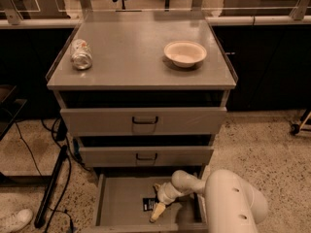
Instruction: Pick rxbar blueberry from bottom drawer and place on counter
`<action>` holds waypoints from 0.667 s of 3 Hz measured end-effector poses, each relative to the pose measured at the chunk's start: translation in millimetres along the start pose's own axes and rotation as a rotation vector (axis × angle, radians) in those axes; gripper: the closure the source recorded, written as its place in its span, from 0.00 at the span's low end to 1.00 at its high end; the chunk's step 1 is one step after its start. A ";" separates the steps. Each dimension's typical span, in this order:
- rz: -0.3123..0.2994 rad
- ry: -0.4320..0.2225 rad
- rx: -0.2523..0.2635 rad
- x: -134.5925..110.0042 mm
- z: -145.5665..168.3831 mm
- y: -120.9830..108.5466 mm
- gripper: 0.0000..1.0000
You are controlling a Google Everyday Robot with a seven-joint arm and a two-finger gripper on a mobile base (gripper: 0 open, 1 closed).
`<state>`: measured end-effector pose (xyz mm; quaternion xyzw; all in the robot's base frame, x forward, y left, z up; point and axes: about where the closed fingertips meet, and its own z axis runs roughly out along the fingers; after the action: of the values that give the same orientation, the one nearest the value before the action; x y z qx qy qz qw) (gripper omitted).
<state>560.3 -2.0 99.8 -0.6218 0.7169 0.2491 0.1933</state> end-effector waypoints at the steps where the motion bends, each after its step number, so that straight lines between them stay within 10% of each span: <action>1: 0.005 0.001 -0.005 5.8 5.4 -2.8 0.00; 2: 0.006 0.001 -0.006 6.4 6.0 -3.1 0.15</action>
Offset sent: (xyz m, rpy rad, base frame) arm 0.0018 -0.0017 -0.0084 -0.0004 0.0078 -0.0009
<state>562.2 -3.8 91.0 -0.6205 0.7181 0.2514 0.1903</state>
